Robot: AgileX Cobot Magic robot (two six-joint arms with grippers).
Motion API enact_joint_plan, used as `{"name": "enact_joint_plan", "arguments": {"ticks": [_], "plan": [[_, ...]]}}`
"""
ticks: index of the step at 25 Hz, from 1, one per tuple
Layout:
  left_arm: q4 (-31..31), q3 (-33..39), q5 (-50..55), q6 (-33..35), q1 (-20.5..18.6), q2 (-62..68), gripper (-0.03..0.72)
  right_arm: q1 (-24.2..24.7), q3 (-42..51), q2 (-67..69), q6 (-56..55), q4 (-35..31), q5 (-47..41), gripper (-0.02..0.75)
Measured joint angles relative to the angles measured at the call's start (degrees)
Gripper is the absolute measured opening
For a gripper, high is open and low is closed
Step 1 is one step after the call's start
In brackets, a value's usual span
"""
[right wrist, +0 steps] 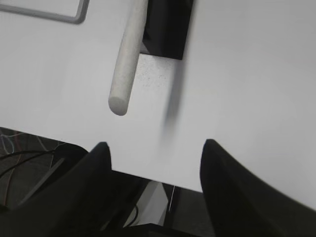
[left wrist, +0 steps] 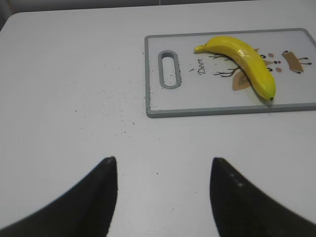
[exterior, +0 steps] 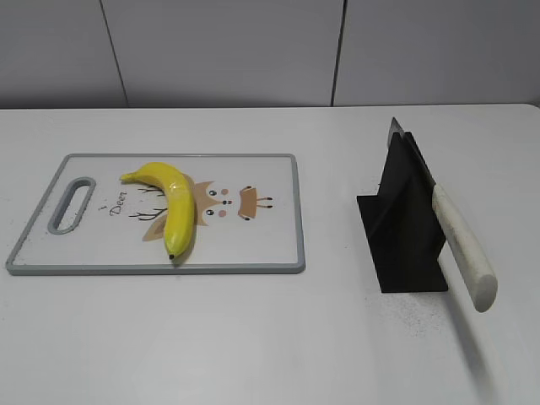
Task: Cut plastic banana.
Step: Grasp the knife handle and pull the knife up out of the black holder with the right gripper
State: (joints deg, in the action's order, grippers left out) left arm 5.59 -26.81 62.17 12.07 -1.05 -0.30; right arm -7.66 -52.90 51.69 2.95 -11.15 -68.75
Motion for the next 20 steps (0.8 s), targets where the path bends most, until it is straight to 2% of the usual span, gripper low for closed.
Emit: {"name": "enact_joint_plan", "arguments": {"ticks": [6,12,17,20], "plan": [[0.0,0.0,0.0,0.0,0.0,0.0,0.579,-1.4,-3.2,11.6,0.0,-1.9,-0.6,0.434],[0.0,0.0,0.0,0.0,0.0,0.0,0.579,-7.6,-6.7,20.6,-1.9,-1.7,0.1,0.434],[0.0,0.0,0.0,0.0,0.0,0.0,0.579,-14.8,-7.3,27.5,-10.0,5.4,4.2,0.434],[0.0,0.0,0.0,0.0,0.0,0.0,0.579,-15.9,-7.4,31.5,-12.8,6.6,5.6,0.434]]}}
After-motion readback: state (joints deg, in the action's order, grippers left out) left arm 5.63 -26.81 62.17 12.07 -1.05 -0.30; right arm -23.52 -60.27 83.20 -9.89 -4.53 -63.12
